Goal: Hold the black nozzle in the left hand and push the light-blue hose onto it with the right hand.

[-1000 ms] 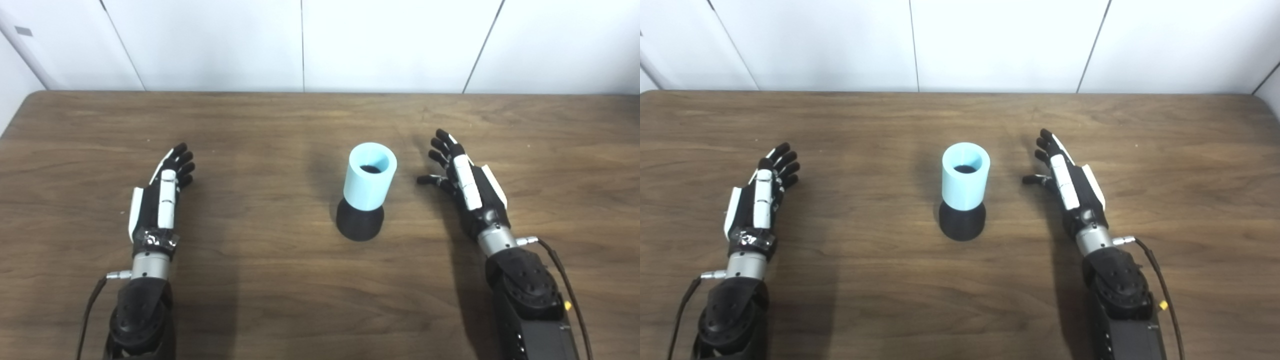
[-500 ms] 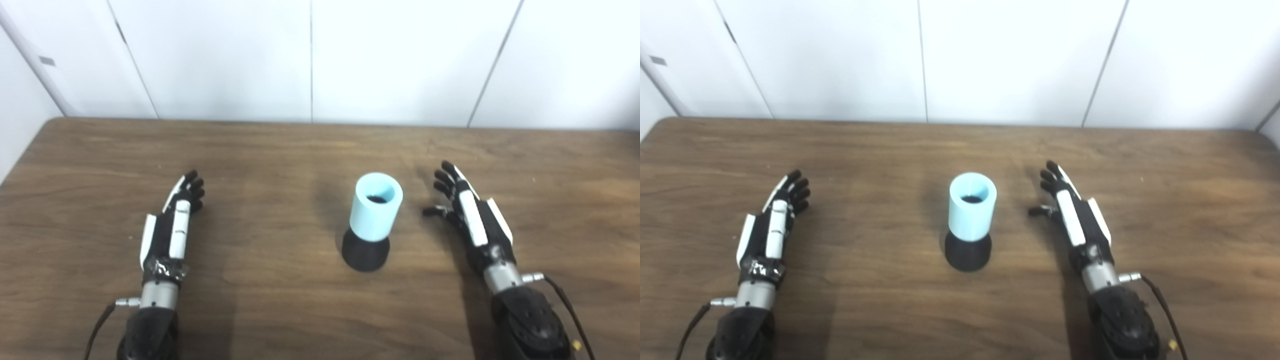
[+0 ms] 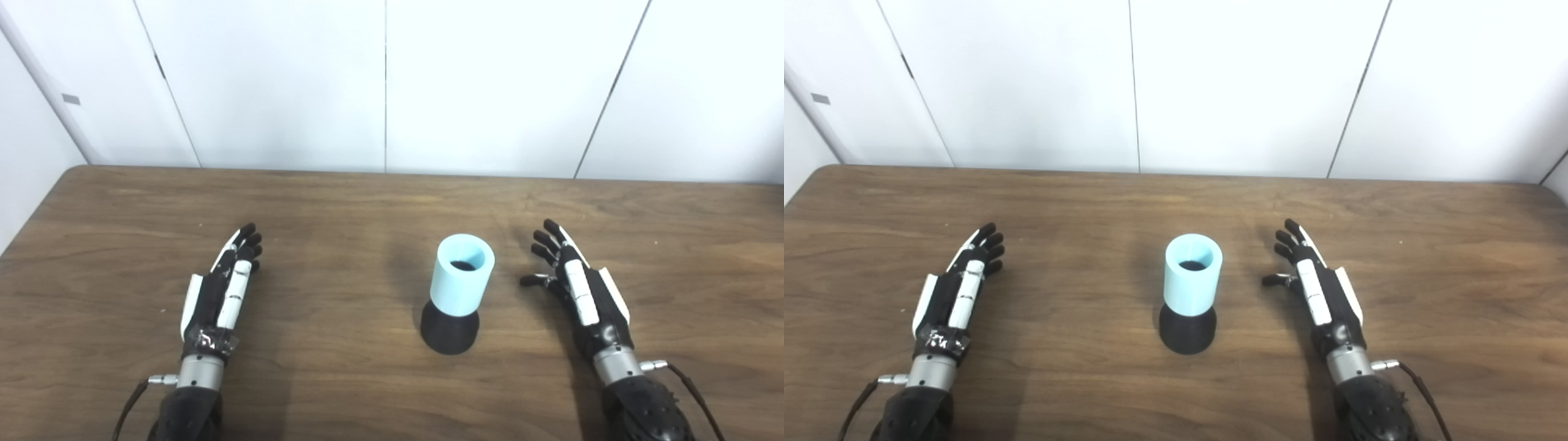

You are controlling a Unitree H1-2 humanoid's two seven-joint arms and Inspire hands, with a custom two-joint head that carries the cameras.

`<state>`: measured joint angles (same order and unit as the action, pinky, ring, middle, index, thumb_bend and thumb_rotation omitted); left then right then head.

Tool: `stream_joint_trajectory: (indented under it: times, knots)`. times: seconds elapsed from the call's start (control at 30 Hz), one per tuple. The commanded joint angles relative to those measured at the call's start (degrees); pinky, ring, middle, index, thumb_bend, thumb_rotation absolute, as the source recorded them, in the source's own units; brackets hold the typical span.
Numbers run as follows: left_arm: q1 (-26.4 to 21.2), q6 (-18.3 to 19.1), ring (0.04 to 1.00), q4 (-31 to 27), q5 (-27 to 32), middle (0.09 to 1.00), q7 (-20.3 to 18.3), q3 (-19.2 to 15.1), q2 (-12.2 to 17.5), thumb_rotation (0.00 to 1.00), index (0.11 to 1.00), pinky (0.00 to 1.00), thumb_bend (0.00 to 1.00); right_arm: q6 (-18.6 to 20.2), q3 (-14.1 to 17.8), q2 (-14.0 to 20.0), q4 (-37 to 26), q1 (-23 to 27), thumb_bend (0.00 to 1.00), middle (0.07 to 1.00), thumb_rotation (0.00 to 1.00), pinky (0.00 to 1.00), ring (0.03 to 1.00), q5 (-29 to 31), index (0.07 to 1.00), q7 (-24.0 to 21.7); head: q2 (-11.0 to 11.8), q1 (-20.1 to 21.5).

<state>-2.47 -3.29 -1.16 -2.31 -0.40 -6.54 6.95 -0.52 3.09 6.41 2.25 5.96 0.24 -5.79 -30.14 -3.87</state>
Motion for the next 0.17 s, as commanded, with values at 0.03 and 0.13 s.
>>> stream_joint_trajectory:
  times: [0.03, 0.13]
  knots:
    - [0.77, -1.44, 0.875, 1.67, -0.69, 0.885, 0.81, 0.50, -0.26, 0.81, 0.896, 0.84, 0.45, 0.00, -0.34, 0.16, 0.95, -0.03, 0.45, 0.895, 1.00, 0.78, 0.873, -0.18, 0.923, 0.45, -0.27, 0.06]
    - [0.95, -1.06, 0.873, 0.85, -1.17, 0.883, 0.84, 0.62, -0.01, 0.82, 0.895, 0.83, 0.43, 1.03, -0.46, -0.01, -0.03, -0.13, 0.44, 0.889, 1.00, 0.77, 0.863, -0.13, 0.918, 0.65, -1.33, 1.12]
